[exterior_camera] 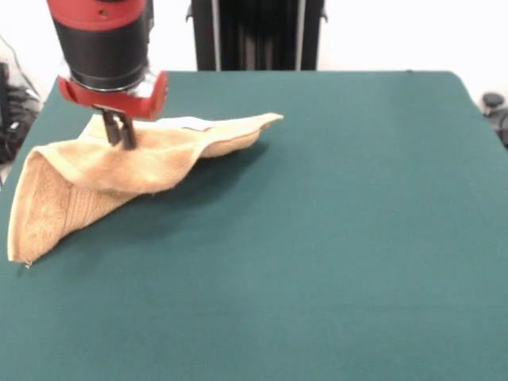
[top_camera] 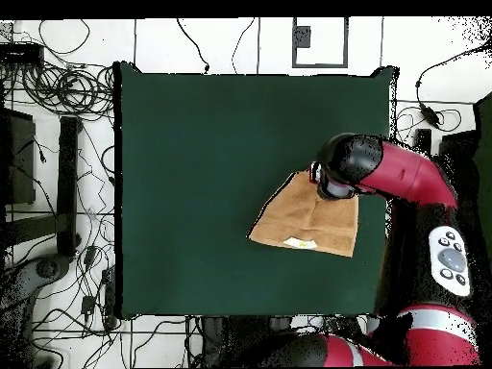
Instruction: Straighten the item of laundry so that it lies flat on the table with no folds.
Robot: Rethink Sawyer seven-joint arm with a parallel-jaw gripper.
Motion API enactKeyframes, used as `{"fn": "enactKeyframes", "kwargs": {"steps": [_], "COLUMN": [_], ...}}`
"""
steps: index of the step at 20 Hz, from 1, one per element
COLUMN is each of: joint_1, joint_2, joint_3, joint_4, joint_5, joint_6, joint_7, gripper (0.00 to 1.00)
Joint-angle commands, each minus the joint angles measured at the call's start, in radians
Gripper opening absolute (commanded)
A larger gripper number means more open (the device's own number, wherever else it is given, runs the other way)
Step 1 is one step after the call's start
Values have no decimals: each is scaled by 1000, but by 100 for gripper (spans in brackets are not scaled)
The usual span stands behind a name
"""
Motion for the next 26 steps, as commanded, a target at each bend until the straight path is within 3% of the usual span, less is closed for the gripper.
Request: {"fn": "enactKeyframes", "kwargs": {"steps": [1, 4, 5, 16, 26], "joint_1": [6, 2, -1, -2, -23], "joint_2": [-40, -35, -37, -19, 25], "joint_3": [119, 123, 127, 135, 170], "joint_4": [223, 219, 223, 188, 187], "joint_5": [-57, -48, -50, -47, -49], "joint_6": [-74, -59, -61, -43, -150], "joint_7": [-103, -92, -92, -85, -74], "gripper": [0, 0, 100, 100, 100]}}
